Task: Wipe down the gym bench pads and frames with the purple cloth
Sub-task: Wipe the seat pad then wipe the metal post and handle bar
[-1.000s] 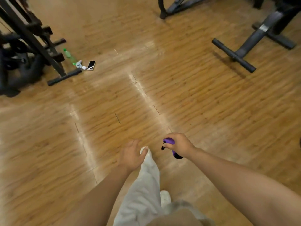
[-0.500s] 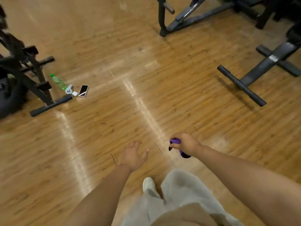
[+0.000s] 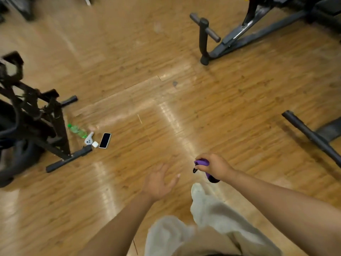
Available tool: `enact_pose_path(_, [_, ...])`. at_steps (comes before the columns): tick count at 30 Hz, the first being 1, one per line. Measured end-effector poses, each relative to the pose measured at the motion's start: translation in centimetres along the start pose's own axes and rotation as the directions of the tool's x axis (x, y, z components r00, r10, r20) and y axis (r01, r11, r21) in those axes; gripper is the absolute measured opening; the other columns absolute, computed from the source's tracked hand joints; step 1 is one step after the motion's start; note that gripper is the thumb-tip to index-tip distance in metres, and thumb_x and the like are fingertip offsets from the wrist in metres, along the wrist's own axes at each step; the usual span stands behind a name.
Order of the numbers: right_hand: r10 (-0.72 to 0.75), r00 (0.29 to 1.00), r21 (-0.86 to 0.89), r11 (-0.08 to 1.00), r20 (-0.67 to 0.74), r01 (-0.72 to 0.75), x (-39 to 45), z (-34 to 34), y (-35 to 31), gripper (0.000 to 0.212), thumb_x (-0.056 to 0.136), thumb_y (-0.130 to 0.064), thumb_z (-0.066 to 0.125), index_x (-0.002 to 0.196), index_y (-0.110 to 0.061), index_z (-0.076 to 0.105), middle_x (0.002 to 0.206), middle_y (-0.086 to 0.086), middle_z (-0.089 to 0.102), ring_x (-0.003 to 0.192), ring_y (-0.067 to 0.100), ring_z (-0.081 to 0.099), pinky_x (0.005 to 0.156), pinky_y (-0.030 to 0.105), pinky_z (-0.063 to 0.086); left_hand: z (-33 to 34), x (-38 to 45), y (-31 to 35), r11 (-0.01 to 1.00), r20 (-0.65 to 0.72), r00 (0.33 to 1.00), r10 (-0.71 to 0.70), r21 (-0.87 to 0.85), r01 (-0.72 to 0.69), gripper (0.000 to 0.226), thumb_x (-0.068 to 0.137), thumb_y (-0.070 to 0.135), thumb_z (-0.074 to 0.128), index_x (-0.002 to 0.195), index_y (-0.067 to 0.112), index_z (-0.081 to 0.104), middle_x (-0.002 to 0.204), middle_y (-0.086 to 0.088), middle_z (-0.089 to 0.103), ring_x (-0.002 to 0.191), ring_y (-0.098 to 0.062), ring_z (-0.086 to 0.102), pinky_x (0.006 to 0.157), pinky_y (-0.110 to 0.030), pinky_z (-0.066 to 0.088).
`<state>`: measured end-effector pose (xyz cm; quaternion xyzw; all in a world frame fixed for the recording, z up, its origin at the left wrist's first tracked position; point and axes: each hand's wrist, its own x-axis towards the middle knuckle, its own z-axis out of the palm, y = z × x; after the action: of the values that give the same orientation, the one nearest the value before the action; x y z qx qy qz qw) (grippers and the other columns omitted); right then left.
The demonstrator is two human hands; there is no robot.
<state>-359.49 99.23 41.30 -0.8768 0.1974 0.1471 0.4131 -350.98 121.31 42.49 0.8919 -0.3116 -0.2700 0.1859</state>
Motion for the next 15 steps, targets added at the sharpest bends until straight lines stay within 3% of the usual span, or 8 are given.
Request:
enact_pose_path(2, [-0.058, 0.998, 0.008, 0.998, -0.038, 0.059, 4.1, -4.1, -1.6, 0.028, 0.083, -0.024, 0.072, 0.108, -0.012, 0.068, 0.104, 0.003, 0.066, 0.095, 0.018, 0.059, 0.083, 0.021, 0.044, -3.1, 4.7, 1.7, 0.998, -0.047, 0.999, 0.027, -0.052, -0.029, 0.060, 0.087, 0.065, 0.045, 0.134, 0.028, 0.050, 0.131, 0.005, 0.054, 0.120, -0.016, 0.051, 0.102, -0.030, 0.040])
enact_pose_path(4, [-0.123, 0.989, 0.028, 0.992, -0.086, 0.126, 7.8, -7.7, -3.6, 0.031, 0.082, -0.024, 0.074, 0.110, -0.013, 0.069, 0.104, -0.001, 0.066, 0.093, 0.010, 0.058, 0.079, 0.005, 0.038, -6.5, 9.0, 2.9, 0.995, -0.123, 0.989, 0.082, -0.051, -0.089, 0.065, 0.085, 0.070, 0.038, 0.133, 0.027, 0.051, 0.134, 0.006, 0.054, 0.126, -0.014, 0.047, 0.104, -0.027, 0.035])
enact_pose_path(6, [-0.168, 0.978, 0.056, 0.983, -0.120, 0.176, 11.5, -11.0, -5.2, 0.032, 0.080, -0.024, 0.075, 0.110, -0.015, 0.069, 0.104, -0.006, 0.065, 0.091, 0.002, 0.055, 0.079, 0.000, 0.034, -9.7, 13.3, 3.6, 0.989, -0.191, 0.971, 0.143, -0.019, -0.149, 0.064, 0.086, 0.069, 0.038, 0.131, 0.027, 0.053, 0.132, 0.007, 0.056, 0.124, -0.014, 0.049, 0.105, -0.030, 0.036])
enact_pose_path(12, [-0.209, 0.962, 0.132, 0.963, -0.176, 0.234, 22.8, -17.3, -7.9, 0.028, 0.078, -0.024, 0.077, 0.106, -0.023, 0.071, 0.103, -0.015, 0.065, 0.097, -0.005, 0.056, 0.083, 0.003, 0.036, -17.1, 25.0, 3.0, 0.960, -0.248, 0.928, 0.278, 0.054, -0.273, 0.059, 0.088, 0.068, 0.041, 0.127, 0.027, 0.058, 0.127, 0.010, 0.059, 0.120, -0.009, 0.050, 0.105, -0.028, 0.034])
enact_pose_path(15, [-0.180, 0.968, 0.137, 0.969, -0.176, 0.205, 29.8, -20.3, -9.4, 0.029, 0.077, -0.025, 0.078, 0.105, -0.026, 0.070, 0.103, -0.016, 0.064, 0.097, -0.004, 0.057, 0.084, 0.005, 0.038, -20.9, 31.6, 1.1, 0.965, -0.275, 0.926, 0.260, 0.031, -0.262, 0.059, 0.087, 0.067, 0.043, 0.128, 0.026, 0.057, 0.129, 0.010, 0.057, 0.120, -0.007, 0.047, 0.105, -0.020, 0.027])
